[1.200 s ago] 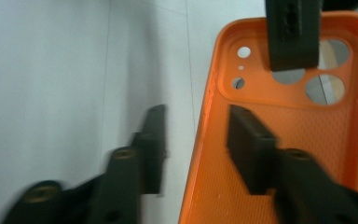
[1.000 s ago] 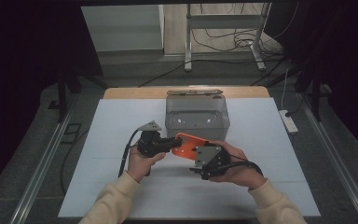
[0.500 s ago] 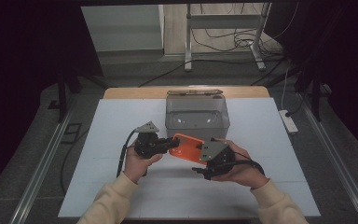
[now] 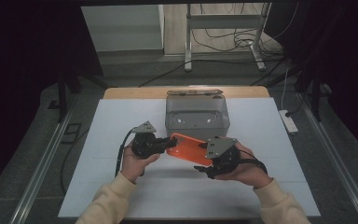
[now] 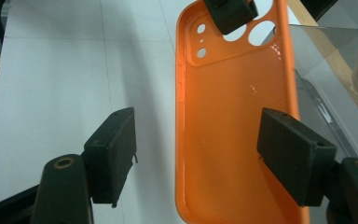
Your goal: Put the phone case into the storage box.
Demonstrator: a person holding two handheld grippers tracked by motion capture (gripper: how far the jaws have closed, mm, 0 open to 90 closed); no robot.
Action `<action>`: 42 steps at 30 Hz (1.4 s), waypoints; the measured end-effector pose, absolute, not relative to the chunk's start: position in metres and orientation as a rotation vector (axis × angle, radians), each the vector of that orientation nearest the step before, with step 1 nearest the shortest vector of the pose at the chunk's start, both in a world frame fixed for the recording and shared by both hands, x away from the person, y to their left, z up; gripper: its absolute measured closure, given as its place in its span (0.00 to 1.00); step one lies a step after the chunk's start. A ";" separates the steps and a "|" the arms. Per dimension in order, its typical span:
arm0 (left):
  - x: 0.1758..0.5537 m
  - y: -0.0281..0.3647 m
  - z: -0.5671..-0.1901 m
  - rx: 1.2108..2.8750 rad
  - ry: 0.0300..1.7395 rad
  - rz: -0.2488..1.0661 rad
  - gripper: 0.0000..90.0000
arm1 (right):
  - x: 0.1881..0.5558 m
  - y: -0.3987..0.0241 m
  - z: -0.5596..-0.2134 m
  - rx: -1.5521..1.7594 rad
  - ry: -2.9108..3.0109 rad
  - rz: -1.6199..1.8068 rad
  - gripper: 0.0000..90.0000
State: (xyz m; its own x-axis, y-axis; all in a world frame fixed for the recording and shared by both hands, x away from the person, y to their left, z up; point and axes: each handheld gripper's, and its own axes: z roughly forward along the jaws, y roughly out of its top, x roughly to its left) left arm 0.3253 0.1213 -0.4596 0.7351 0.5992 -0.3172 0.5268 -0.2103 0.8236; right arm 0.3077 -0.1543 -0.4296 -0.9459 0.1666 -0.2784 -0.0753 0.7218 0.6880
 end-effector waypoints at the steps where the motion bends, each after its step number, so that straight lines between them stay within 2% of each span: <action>1: 0.325 0.122 -0.460 1.869 0.871 0.088 0.90 | 0.308 -0.155 -0.429 0.075 2.606 1.066 0.31; 42: 0.322 0.126 -0.458 1.917 0.828 0.124 0.90 | 0.324 -0.183 -0.414 0.270 2.574 1.222 0.28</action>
State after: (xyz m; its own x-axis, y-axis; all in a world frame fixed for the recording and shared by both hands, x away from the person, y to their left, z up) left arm 0.3220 0.1256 -0.4576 0.7603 0.5947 -0.2614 0.4915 -0.2636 0.8300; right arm 0.3238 -0.1832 -0.4144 -0.9437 0.2843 -0.1689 0.0488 0.6249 0.7792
